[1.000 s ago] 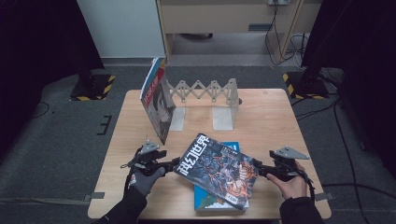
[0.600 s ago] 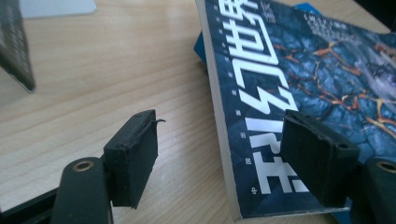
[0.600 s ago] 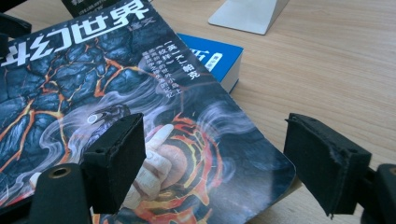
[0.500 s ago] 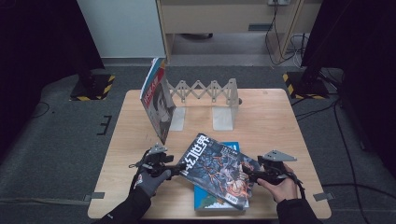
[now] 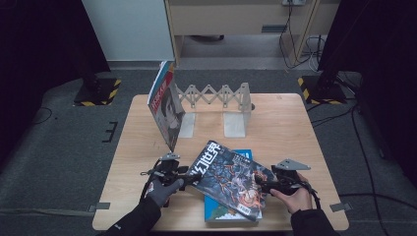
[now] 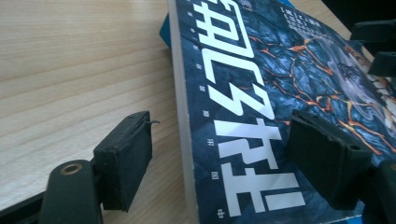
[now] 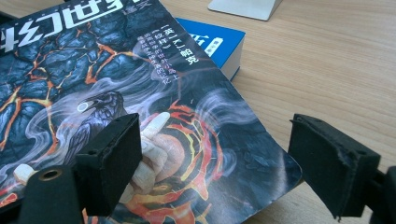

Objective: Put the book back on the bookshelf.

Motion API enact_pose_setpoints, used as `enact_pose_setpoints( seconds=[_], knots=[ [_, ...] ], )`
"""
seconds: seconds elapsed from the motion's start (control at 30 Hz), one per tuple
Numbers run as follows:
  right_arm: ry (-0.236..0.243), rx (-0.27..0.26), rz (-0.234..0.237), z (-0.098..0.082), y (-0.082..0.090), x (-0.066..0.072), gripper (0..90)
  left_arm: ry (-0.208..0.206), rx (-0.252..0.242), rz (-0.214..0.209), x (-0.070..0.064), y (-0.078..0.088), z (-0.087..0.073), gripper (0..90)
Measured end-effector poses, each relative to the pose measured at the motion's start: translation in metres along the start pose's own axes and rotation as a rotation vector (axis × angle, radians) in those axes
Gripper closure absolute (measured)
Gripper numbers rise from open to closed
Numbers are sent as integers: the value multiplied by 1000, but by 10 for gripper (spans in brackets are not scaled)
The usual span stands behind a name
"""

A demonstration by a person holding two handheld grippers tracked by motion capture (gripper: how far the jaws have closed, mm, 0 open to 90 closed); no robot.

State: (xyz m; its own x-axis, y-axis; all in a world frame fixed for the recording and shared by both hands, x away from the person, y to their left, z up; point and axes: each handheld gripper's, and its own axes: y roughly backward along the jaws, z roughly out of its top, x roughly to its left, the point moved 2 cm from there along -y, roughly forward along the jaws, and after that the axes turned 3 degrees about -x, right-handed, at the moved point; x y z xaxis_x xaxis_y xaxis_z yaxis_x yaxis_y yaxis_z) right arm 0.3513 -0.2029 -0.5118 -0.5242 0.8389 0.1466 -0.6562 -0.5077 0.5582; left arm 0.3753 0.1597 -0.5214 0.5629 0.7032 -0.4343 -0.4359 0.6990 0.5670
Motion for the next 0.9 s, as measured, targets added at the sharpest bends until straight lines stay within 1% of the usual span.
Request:
enact_pose_setpoints(
  seconds=[0.13,0.23,0.3,0.33,0.4,0.43,0.47,0.5,0.53,0.57,0.63,0.7,0.73,0.8,0.9],
  knots=[
    [-12,-2,5,-1,-1,0,171,18,8,-41,-1,-4,-1,213],
    [-20,-2,11,-1,-1,-1,169,44,18,-77,-1,-8,-2,214],
    [-21,-3,12,-1,-1,-1,170,49,21,-98,-4,-10,-2,227],
    [-21,-3,12,-1,-1,-1,169,47,20,-96,-6,-11,-3,249],
    [-22,-4,12,-2,-2,-1,169,43,25,-86,-7,-10,-2,246],
    [-24,-5,13,-2,-2,-1,169,37,25,-78,-8,-9,-1,269],
    [-24,-5,13,-2,-2,-1,169,33,24,-71,-9,-8,-1,269],
    [-24,-6,13,-2,-2,-1,167,35,29,-64,-9,-6,0,286],
    [-20,-11,12,-2,-2,-1,166,45,29,-60,-10,-3,1,365],
    [-15,-13,12,-2,-2,-1,166,58,30,-66,-10,-1,1,365],
    [-10,-17,10,-2,-3,-1,167,73,14,-81,-11,5,2,426],
    [-9,-19,11,-2,-3,-1,167,74,-9,-99,-14,12,4,477],
    [-13,-22,10,-3,-3,-1,168,74,-20,-112,-15,14,6,498],
    [-17,-26,10,-3,-3,0,168,76,-61,-148,-19,20,10,542],
    [-28,-28,15,-4,-4,0,169,65,-74,-186,-23,22,13,553]
  ],
)
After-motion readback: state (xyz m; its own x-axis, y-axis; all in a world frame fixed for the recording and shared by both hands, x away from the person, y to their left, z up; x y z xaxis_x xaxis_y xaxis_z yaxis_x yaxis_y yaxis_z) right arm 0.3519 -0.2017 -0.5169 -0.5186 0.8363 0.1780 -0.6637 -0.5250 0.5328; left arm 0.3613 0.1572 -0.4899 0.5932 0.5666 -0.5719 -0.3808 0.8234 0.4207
